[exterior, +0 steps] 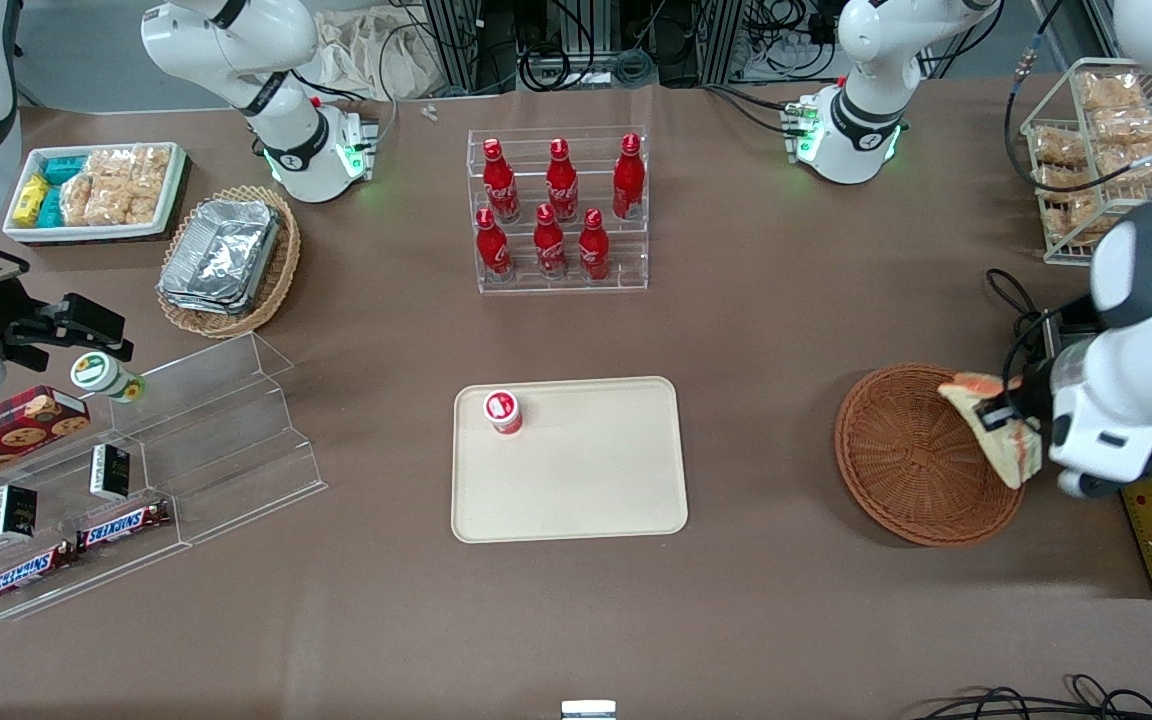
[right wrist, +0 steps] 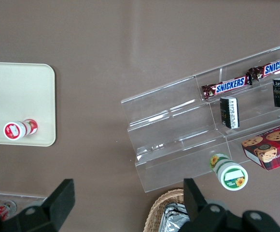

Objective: Place sandwich from basket to tray
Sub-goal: 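Lift the sandwich out of the basket and carry it toward the tray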

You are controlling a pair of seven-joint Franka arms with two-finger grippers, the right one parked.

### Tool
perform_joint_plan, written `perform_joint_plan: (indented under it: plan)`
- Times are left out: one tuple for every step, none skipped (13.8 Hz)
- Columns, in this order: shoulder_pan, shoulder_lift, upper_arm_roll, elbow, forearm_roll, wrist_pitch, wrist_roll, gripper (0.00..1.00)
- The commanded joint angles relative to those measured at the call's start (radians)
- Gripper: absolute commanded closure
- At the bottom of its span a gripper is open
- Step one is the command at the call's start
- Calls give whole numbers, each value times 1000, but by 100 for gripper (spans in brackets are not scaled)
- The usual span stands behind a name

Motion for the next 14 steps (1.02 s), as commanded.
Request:
perform_joint_plan:
  plan:
    - [-4,26,-130,83,5,-90,24,100]
    - [-5,29,-191,83,5,-93,13,100]
    - [-20,36,-246,83,11,-91,1,100]
    - [-74,53,-262,82,16,-81,-23,100]
    - [-143,79,-259,82,20,-78,-69,100]
    - [-199,122,-256,83,31,-52,-115,100]
    - [-240,172,-256,80,54,9,-147,100]
    - [-276,226,-255,79,81,77,-169,100]
    - [-307,278,-253,80,110,143,-183,100]
    - [-324,327,-249,80,137,201,-192,100]
    - [-349,364,-236,80,158,247,-217,100]
    - [-390,398,-200,80,183,290,-243,100]
    - [-445,424,-149,80,201,333,-257,100]
    - [-509,443,-82,80,204,387,-267,100]
